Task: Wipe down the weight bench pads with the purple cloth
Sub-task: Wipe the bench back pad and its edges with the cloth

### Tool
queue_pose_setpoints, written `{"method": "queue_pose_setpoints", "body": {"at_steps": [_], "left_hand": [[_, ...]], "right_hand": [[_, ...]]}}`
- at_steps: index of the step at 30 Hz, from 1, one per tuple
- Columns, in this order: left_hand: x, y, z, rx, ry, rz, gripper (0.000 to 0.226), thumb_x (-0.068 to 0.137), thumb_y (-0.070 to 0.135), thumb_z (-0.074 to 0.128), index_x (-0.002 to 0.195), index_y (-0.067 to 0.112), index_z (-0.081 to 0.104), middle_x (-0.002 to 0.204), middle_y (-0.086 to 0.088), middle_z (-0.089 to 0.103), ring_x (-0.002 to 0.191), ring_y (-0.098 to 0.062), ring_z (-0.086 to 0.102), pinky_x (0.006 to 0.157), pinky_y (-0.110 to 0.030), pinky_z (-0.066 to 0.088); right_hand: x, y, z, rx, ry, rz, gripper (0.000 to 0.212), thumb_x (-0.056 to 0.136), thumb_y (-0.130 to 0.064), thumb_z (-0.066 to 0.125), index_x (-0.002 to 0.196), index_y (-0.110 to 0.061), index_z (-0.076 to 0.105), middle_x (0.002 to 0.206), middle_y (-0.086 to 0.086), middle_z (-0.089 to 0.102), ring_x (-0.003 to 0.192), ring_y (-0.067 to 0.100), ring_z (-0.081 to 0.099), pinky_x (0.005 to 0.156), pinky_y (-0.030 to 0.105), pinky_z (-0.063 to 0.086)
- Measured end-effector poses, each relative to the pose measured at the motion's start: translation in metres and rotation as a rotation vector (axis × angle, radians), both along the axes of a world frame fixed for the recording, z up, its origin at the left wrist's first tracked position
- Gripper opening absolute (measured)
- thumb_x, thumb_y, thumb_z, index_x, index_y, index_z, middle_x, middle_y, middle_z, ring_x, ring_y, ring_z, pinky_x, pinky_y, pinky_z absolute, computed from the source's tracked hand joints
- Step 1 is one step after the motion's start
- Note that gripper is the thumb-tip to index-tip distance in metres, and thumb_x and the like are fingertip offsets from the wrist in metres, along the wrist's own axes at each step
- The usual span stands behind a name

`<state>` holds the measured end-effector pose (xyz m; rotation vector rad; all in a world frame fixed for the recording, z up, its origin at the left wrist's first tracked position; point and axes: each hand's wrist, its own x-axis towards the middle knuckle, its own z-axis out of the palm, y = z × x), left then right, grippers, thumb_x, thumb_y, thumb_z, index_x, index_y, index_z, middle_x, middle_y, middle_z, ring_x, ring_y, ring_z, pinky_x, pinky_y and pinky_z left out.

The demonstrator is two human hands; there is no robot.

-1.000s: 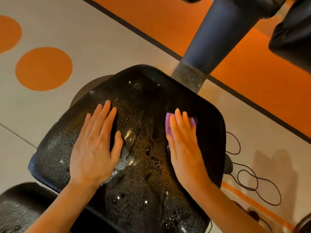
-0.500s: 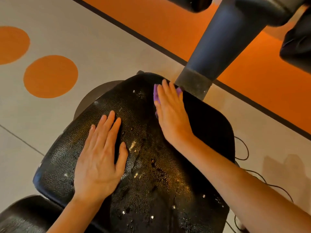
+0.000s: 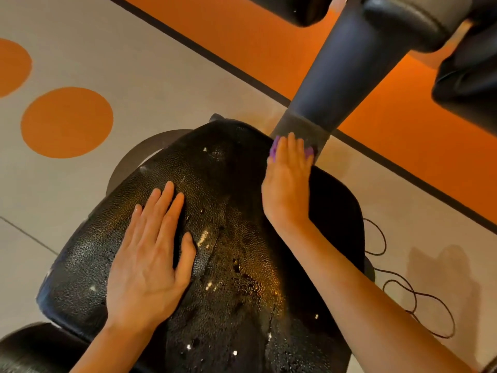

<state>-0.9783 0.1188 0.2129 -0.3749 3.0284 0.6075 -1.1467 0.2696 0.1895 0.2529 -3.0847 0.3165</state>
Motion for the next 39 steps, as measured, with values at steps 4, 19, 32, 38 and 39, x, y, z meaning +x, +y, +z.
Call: {"method": "queue_pose_setpoints", "body": {"at_steps": [4,19,32,38,39], "left_hand": [[0.0,0.0,0.0,-0.004,-0.002,-0.007,0.061,0.097,0.039,0.034,0.152,0.015,0.028,0.162,0.0,0.019,0.152,-0.015,0.012,0.125,-0.031,0.003],[-0.001,0.0,-0.001,-0.008,0.001,0.0,0.061,0.096,0.038,0.036,0.152,0.015,0.029,0.162,0.0,0.019,0.152,-0.014,0.011,0.124,-0.029,0.001],[0.0,0.002,-0.003,-0.028,0.026,0.006,0.059,0.098,0.037,0.037,0.152,0.015,0.029,0.162,0.0,0.021,0.151,-0.013,0.013,0.125,-0.032,0.007],[0.003,0.002,0.004,-0.002,0.091,-0.029,0.052,0.1,0.028,0.033,0.149,0.011,0.035,0.159,-0.004,0.028,0.15,-0.018,0.019,0.125,-0.037,0.007],[0.007,0.002,0.006,0.002,0.101,-0.028,0.052,0.1,0.026,0.031,0.149,0.01,0.036,0.159,-0.005,0.029,0.15,-0.02,0.021,0.125,-0.038,0.006]], "right_hand": [[-0.021,-0.018,0.001,-0.072,-0.005,0.205,0.039,0.097,-0.021,0.038,0.132,-0.007,0.047,0.126,0.008,0.055,0.121,0.024,0.049,0.11,0.045,0.033],[-0.057,-0.058,0.005,-0.175,-0.092,0.266,0.027,0.1,-0.019,0.036,0.107,-0.007,0.059,0.102,0.008,0.065,0.1,0.024,0.06,0.111,0.045,0.028],[-0.064,-0.079,-0.005,-0.264,-0.082,0.247,0.032,0.102,-0.021,0.032,0.103,-0.009,0.061,0.106,0.007,0.065,0.108,0.022,0.058,0.116,0.045,0.02],[0.028,-0.033,0.009,-0.197,-0.094,0.564,0.052,0.099,-0.024,0.034,0.149,-0.009,0.026,0.157,0.009,0.024,0.147,0.023,0.015,0.121,0.042,0.011],[0.048,-0.023,0.011,-0.2,-0.13,0.635,0.054,0.098,-0.024,0.035,0.149,-0.01,0.026,0.157,0.008,0.024,0.147,0.022,0.014,0.121,0.042,0.012]]}}
